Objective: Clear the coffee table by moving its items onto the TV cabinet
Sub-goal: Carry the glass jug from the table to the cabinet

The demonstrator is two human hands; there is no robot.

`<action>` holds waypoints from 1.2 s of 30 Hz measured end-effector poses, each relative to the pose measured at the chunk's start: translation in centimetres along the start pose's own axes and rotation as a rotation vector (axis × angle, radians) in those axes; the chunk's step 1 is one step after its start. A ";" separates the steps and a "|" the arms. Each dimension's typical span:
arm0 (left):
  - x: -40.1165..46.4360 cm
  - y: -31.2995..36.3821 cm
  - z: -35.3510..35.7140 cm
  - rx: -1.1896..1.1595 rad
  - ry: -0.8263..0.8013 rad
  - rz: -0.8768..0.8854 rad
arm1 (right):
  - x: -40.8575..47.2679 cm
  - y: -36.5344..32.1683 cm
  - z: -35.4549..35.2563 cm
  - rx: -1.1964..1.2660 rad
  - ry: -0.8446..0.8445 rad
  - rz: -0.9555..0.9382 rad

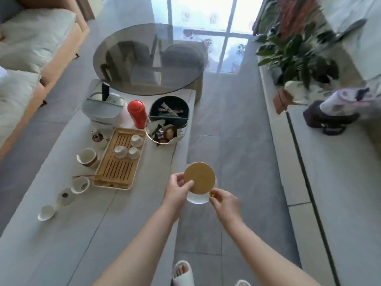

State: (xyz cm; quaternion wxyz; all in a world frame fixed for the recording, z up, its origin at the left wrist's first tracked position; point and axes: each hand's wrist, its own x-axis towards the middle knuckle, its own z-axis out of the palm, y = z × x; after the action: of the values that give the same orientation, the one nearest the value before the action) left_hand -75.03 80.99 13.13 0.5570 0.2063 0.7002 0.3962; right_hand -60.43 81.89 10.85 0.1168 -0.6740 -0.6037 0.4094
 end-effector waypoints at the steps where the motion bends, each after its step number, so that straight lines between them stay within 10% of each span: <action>1: -0.2 0.1 1.9 0.024 -0.019 -0.005 | -0.3 1.4 -1.5 0.001 0.025 0.018; 36: -29.9 -24.8 55.0 0.680 -0.989 -0.216 | -31.4 52.2 -25.6 0.540 0.760 0.887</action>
State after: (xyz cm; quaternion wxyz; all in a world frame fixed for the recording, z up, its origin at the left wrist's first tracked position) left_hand -10.54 62.18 8.49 0.7560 0.4601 0.4627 -0.0510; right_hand -3.24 49.23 6.05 0.3076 -0.9045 -0.0597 0.2891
